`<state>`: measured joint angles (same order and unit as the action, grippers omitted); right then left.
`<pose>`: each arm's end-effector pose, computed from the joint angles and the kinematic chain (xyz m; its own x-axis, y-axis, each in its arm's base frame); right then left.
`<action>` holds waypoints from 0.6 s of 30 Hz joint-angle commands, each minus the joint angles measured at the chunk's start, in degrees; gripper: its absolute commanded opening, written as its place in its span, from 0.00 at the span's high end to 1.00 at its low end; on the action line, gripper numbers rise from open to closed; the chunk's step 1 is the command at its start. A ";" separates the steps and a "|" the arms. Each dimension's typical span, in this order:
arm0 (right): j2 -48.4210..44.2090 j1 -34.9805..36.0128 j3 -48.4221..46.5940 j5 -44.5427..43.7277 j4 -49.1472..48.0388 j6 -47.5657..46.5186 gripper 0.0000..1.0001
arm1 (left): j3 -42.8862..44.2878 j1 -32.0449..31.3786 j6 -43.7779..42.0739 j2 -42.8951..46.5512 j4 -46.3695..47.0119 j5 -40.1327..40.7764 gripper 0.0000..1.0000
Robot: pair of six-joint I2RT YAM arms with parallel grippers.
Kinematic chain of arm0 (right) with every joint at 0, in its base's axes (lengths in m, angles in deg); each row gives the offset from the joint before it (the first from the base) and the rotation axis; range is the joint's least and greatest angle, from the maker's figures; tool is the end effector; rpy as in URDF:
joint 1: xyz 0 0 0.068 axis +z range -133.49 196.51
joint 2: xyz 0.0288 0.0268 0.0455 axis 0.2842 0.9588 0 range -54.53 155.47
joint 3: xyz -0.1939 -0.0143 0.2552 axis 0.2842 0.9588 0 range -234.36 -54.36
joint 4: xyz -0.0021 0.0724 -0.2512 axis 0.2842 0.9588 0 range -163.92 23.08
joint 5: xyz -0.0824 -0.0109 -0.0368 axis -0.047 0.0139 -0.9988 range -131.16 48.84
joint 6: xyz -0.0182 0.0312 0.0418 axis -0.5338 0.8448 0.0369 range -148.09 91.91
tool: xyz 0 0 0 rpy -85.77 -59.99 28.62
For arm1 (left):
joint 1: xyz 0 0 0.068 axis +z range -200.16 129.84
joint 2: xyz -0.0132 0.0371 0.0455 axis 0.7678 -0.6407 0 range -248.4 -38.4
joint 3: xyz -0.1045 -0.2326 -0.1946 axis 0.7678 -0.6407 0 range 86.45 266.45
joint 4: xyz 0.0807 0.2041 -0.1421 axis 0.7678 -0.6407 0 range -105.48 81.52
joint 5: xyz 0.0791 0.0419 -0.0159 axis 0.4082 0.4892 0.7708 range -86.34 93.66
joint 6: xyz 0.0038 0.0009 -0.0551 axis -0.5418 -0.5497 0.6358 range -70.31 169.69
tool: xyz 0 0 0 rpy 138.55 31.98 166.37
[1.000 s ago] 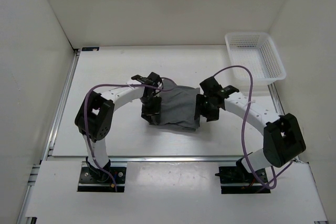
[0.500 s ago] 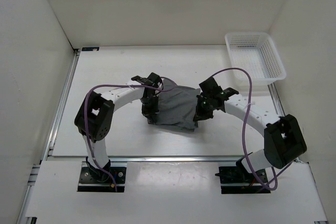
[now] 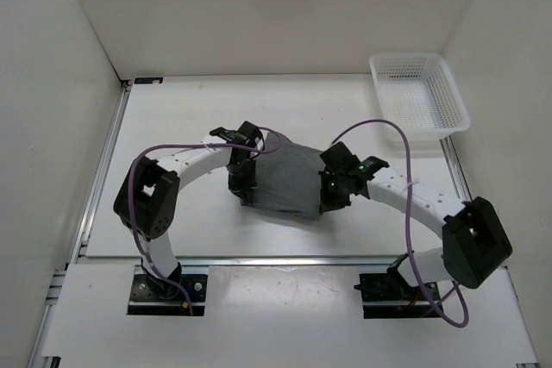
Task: Fold and stack the shorts
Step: Fold the shorts
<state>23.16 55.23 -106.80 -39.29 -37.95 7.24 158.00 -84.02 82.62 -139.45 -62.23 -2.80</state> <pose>0.1975 0.1599 0.2716 -0.9266 -0.0020 -0.3761 -0.1246 0.9452 0.3019 0.2767 -0.1907 0.2420 -0.9991 0.0199 -0.0378 0.0256 0.9872 -0.1575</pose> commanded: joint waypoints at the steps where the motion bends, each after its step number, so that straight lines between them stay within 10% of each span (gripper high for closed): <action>1: 3.07 0.66 2.79 -4.76 -0.02 -0.09 0.99 | -0.80 0.03 0.21 -1.16 0.32 1.01 0.80; 3: 3.08 0.66 1.13 -6.08 1.38 -0.09 0.82 | -0.80 0.03 -1.02 -1.16 -0.29 1.01 0.63; 5: 0.72 0.66 -0.81 -9.23 3.92 -0.79 0.46 | 0.69 0.03 -1.02 1.55 -1.87 2.14 0.23; 8: -0.79 0.66 -6.16 -13.37 7.53 -1.41 0.15 | 5.17 0.73 -2.16 4.80 -6.26 3.91 0.08; 14: 5.00 0.66 -14.51 -13.65 7.01 -1.93 0.19 | 11.94 3.54 -3.83 4.65 -5.32 3.30 0.27; 18: 12.81 -0.83 -16.02 -12.42 1.76 -1.93 0.51 | 14.14 4.16 -4.54 -2.98 -1.36 0.93 0.36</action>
<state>31.07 55.49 -122.01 -51.34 -33.71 5.47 170.81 -80.22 79.45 -138.45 -66.30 -0.07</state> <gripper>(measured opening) 0.549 0.647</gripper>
